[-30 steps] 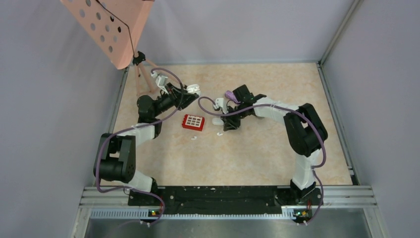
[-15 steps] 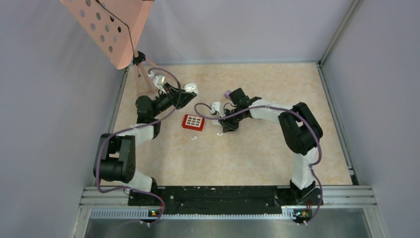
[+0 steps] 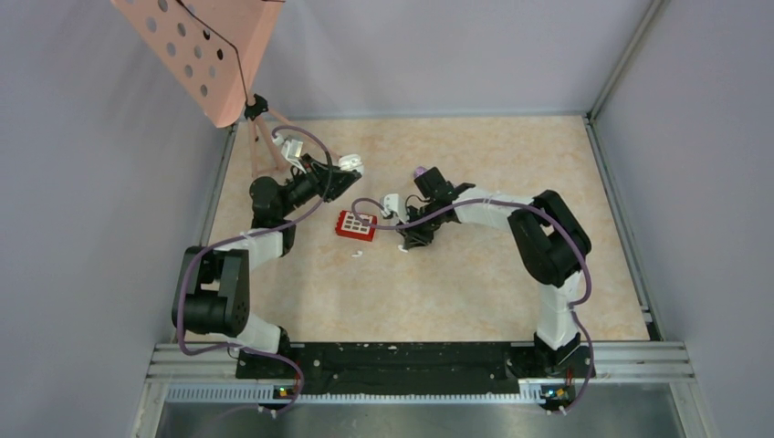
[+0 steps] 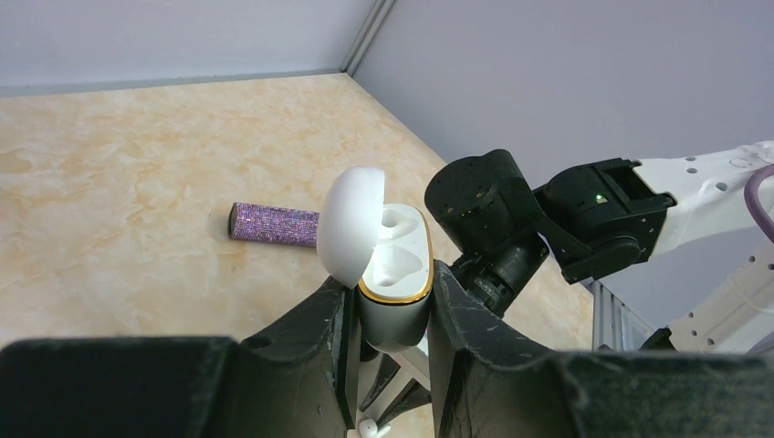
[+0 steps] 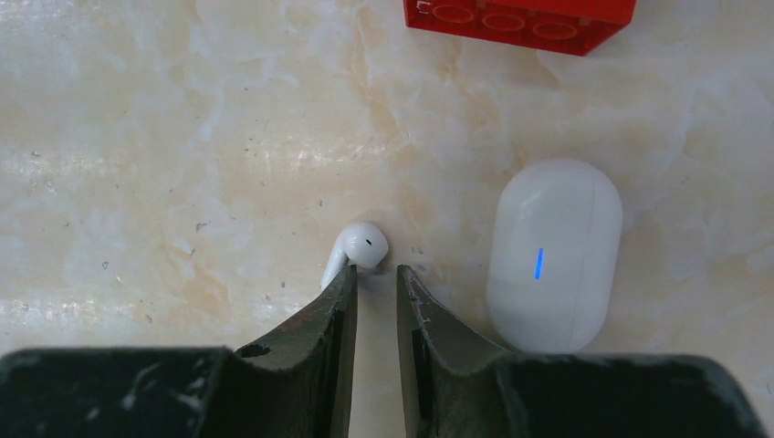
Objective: Insert the wireless bluetooth earbuds into the charging case
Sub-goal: Pick up the earbud from the center of the board.
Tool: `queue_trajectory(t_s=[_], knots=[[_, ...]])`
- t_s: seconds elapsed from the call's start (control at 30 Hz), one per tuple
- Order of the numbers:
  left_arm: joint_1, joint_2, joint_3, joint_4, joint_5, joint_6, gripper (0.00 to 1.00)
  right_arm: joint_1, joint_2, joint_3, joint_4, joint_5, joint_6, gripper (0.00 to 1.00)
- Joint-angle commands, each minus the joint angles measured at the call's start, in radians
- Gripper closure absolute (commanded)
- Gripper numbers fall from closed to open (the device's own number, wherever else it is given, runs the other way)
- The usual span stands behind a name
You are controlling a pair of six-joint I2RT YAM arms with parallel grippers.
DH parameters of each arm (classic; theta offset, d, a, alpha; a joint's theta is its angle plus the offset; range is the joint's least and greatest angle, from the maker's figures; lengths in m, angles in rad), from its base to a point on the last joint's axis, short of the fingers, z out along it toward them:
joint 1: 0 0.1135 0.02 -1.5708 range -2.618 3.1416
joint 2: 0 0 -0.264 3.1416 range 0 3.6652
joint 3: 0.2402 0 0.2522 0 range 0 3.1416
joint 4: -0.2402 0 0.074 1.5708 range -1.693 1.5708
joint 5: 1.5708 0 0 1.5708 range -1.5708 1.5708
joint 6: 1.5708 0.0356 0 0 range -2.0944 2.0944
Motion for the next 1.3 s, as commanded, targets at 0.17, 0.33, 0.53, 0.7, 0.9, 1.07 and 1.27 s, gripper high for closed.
queue_trajectory(t_s=[0.17,0.33,0.53,0.7,0.9,1.07,1.27], knots=[[0.006,-0.048,-0.005,0.006,-0.008,0.029,1.0,0.034,-0.047,-0.021,-0.022,-0.042,-0.003,0.75],[0.007,-0.051,-0.005,-0.007,-0.006,0.04,1.0,0.038,-0.038,-0.018,-0.017,-0.032,-0.001,0.69],[0.006,-0.052,-0.006,-0.017,-0.008,0.048,1.0,0.038,-0.016,-0.004,-0.011,-0.046,0.01,0.68],[0.007,-0.05,-0.006,-0.021,-0.005,0.054,1.0,0.038,0.005,0.006,-0.012,-0.053,0.014,0.75],[0.007,-0.048,-0.006,-0.023,-0.006,0.059,1.0,0.038,0.013,0.004,-0.009,-0.075,0.018,0.69],[0.007,-0.05,-0.007,-0.03,-0.006,0.065,1.0,0.038,0.03,0.007,-0.005,-0.092,0.021,0.76],[0.007,-0.047,-0.008,-0.046,-0.008,0.08,1.0,0.038,0.003,-0.029,0.016,-0.088,0.027,0.92]])
